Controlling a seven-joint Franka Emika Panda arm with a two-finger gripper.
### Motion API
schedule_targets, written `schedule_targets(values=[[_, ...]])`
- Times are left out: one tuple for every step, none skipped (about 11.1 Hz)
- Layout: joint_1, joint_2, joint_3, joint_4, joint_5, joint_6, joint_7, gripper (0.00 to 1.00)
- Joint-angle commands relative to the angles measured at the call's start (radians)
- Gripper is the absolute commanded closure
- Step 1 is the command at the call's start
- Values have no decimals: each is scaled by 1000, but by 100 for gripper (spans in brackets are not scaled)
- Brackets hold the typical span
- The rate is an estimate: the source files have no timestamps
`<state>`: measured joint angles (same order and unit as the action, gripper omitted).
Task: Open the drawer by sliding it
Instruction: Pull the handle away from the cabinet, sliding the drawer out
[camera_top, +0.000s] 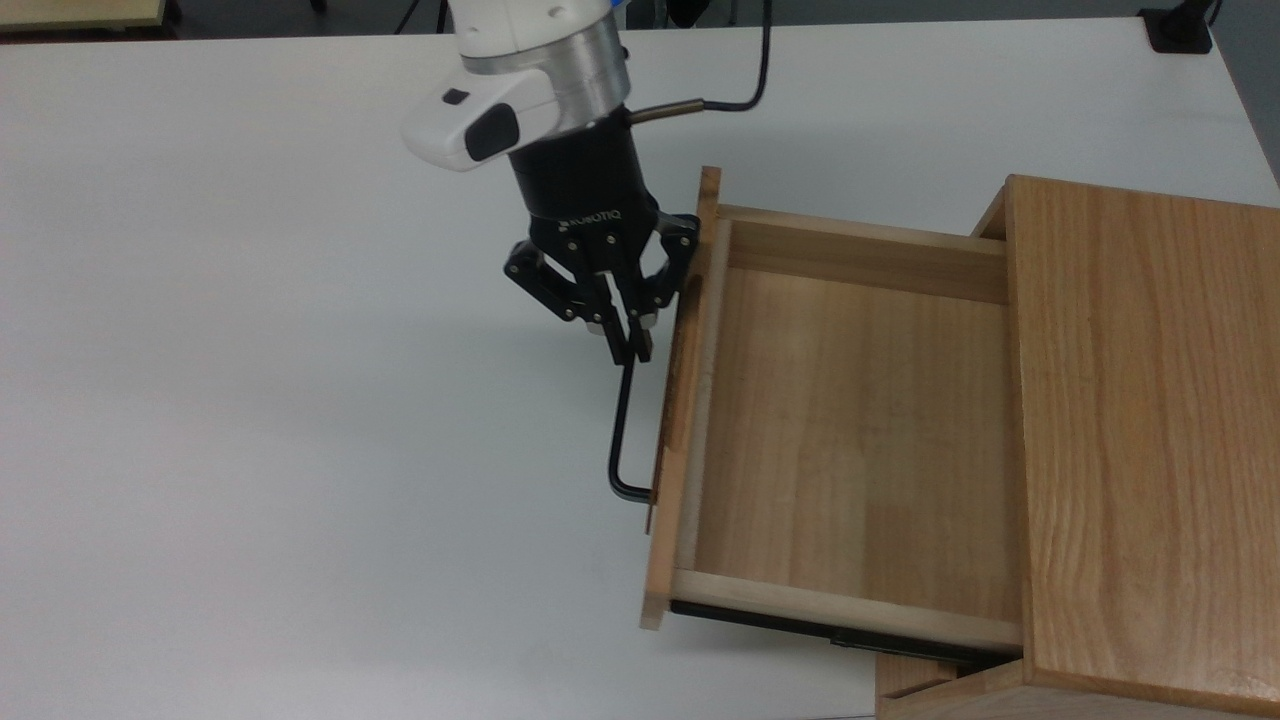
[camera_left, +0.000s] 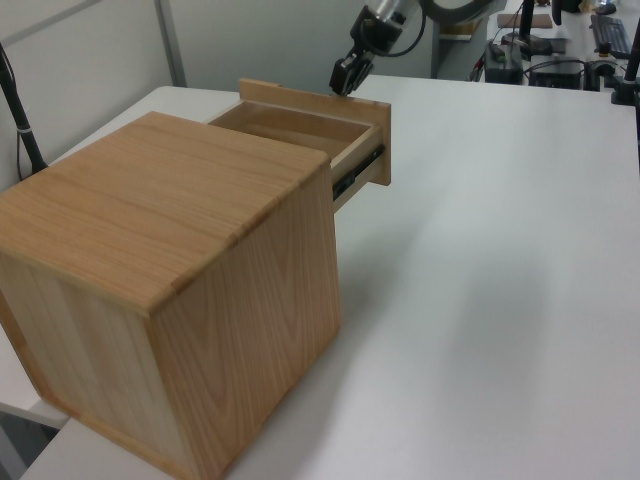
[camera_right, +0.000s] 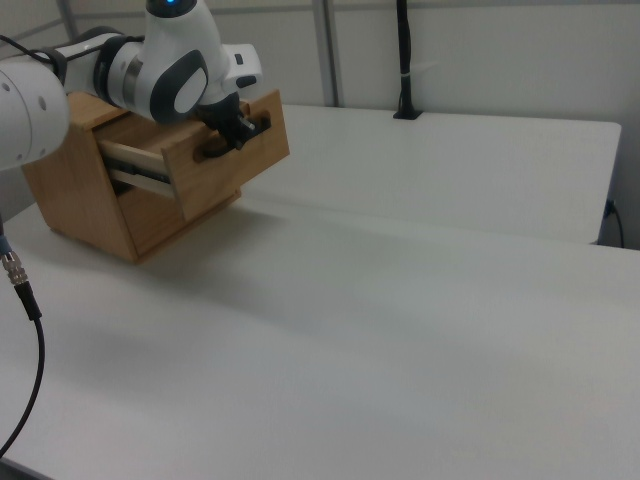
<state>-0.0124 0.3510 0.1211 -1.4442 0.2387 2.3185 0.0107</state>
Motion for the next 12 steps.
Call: schedule_targets(values=[[-26, -89, -6, -31, 39, -97, -151, 100], [-40, -96, -8, -31, 39, -128, -184, 100], [-46, -109, -9, -31, 39, -164, -223, 100], [-46, -115, -11, -33, 39, -191, -251, 100], [-47, -122, -12, -35, 40, -218, -274, 100], [-57, -124, -12, -30, 41, -238, -291, 100], [-58, -124, -12, -28, 42, -240, -287, 89], [-60, -127, -12, -30, 42, -240, -285, 62], [-60, -129, -12, -30, 47, -240, -282, 1], [-61, -129, -12, -30, 47, -243, -281, 0], [-61, -132, -12, -28, 47, -243, -264, 0], [-72, -139, -12, -28, 47, -243, -198, 0]])
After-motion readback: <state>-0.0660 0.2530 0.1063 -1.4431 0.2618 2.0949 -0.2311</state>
